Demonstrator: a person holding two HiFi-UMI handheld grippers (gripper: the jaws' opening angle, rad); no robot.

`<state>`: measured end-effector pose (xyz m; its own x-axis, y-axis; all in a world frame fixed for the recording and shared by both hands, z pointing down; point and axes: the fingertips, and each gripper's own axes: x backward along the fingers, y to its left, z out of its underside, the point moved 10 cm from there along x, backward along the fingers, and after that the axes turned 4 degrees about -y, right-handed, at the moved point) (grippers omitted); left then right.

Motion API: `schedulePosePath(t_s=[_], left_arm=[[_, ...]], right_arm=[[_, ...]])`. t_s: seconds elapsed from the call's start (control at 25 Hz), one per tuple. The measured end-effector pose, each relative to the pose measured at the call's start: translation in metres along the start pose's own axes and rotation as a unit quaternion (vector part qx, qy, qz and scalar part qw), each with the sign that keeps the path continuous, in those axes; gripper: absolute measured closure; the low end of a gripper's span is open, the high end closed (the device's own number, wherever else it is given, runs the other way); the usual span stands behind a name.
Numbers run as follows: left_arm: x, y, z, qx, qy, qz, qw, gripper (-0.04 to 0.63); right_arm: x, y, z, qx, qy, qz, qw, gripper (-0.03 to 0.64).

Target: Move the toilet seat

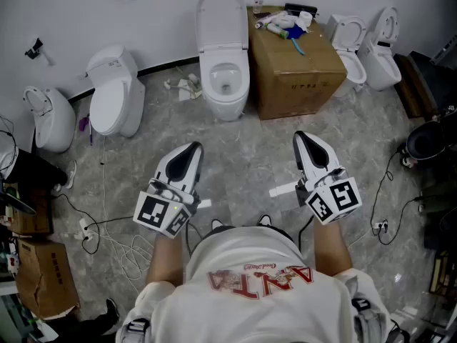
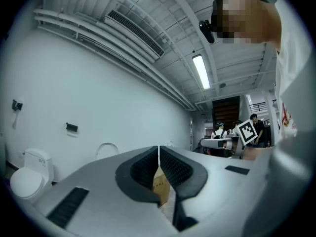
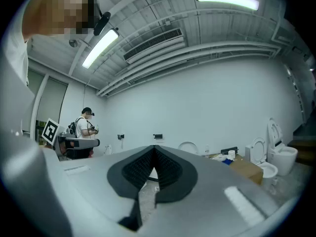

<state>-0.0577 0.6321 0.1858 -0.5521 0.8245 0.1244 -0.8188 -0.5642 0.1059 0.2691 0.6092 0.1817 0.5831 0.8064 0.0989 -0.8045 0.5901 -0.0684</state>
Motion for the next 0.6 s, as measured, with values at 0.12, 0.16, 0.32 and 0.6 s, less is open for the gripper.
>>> schedulePosePath(t_s=[0.12, 0.16, 0.32, 0.6], left_arm=[[0.000, 0.000, -0.001, 0.000, 0.000, 0.002, 1.0000, 0.576], [0.000, 0.000, -0.001, 0.000, 0.000, 0.002, 1.0000, 0.577], [0.005, 0.002, -0.002, 0.002, -0.002, 0.004, 1.0000, 0.577], [0.017, 0.015, -0.003, 0.009, -0.005, 0.006, 0.9999, 0.577]], right_arm=[[-0.001, 0.001, 0.000, 0.001, 0.001, -0.001, 1.000, 0.615], [-0.001, 0.002, -0.001, 0.002, 0.001, -0.002, 1.000, 0.615], [-0.004, 0.007, -0.002, 0.007, 0.002, -0.006, 1.000, 0.615], [-0.013, 0.020, 0.000, -0.008, -0.007, -0.007, 1.000, 0.615]])
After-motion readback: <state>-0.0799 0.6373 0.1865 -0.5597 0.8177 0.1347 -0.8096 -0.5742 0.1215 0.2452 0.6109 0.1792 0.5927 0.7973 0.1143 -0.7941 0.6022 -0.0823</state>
